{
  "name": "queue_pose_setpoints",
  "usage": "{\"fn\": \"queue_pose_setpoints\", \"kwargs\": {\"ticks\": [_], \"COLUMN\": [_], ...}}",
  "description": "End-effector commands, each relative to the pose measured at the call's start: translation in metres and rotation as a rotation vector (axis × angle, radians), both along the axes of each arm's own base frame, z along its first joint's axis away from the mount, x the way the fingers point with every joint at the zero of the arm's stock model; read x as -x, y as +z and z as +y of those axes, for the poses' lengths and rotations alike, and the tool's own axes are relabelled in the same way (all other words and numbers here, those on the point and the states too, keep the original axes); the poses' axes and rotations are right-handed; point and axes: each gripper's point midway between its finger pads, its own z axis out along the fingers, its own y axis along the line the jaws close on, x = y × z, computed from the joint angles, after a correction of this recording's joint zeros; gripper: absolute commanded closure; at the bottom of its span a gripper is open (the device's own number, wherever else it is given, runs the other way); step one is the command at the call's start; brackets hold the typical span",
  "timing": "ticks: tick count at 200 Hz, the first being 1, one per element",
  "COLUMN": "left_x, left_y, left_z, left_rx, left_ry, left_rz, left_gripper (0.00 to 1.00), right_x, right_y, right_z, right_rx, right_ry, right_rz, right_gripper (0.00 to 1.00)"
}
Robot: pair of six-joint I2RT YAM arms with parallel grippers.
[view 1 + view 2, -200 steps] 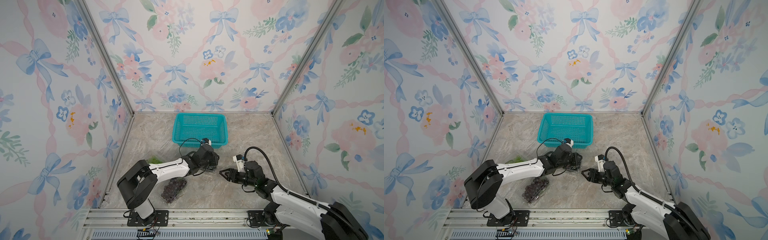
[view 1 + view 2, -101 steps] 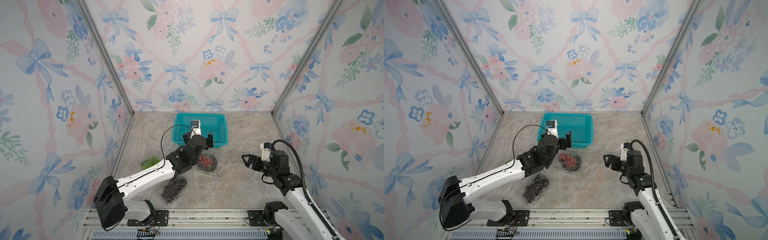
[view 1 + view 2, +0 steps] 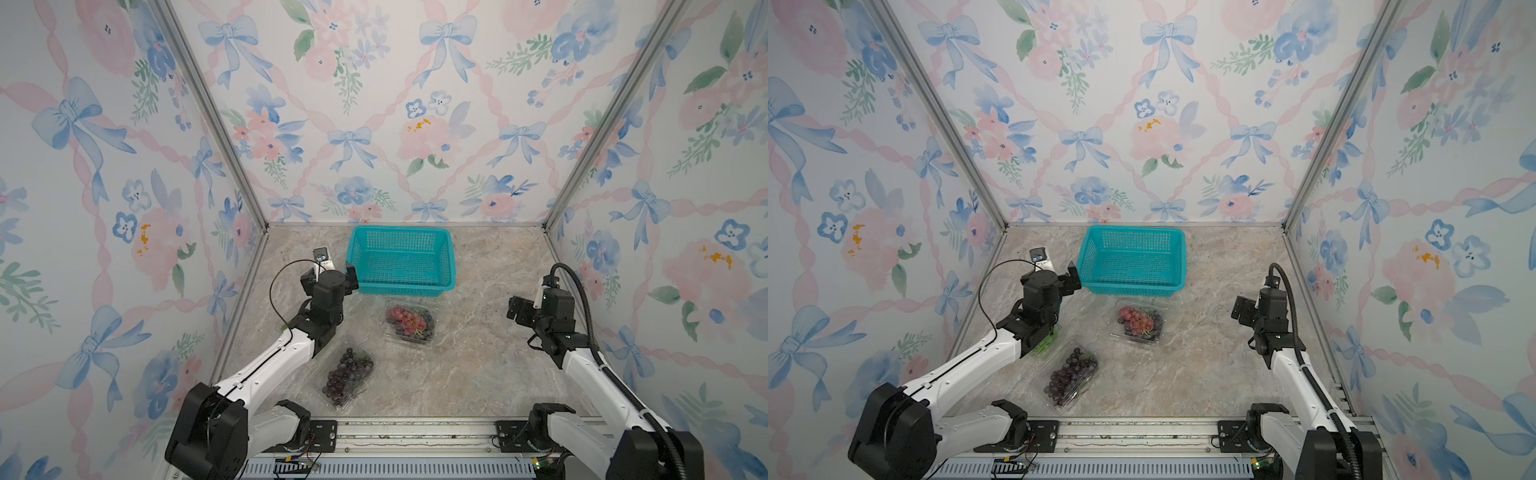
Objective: Pack grapes into containers
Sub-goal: Reset both arms
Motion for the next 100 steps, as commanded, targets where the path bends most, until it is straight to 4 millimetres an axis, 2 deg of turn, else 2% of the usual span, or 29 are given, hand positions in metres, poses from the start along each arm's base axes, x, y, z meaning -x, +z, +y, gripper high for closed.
{"fn": "queue_pose_setpoints", "kwargs": {"ticks": [1,19,46,60,71,90,100], "left_x": [0.008,0.016,0.013,0.012,0.013,0.015,0.015], "left_y": [0.012,0.007,-0.009,-0.019,-0.024,-0.037,-0.044], "left_z": [0.014,0.031,0.039,0.042,0.045,0.053,0.054], "left_rx": [0.097,0.104,0.075,0.055,0.060,0.080,0.084], "left_ry": [-0.041,-0.022,-0.030,-0.038,-0.047,-0.046,-0.059], "left_rz": [-0.159,-0.198,-0.163,-0.147,-0.155,-0.157,-0.153], "left_gripper": [0.02,0.02,0.02,0.02,0.02,0.02,0.02], "right_x": [-0.015,-0.026,-0.042,-0.055,-0.061,-0.065,-0.060], "right_y": [0.005,-0.002,-0.022,-0.034,-0.046,-0.047,-0.043], "right_z": [-0.019,-0.020,-0.019,-0.005,0.005,0.022,0.028], "right_rx": [0.086,0.110,0.108,0.060,0.067,0.121,0.161], "right_ry": [-0.054,-0.042,-0.024,0.052,0.098,0.164,0.173], "right_rz": [-0.094,-0.118,-0.129,-0.141,-0.086,-0.093,-0.126], "right_gripper": [0.03,0.03,0.03,0.03,0.03,0.03,0.03]}}
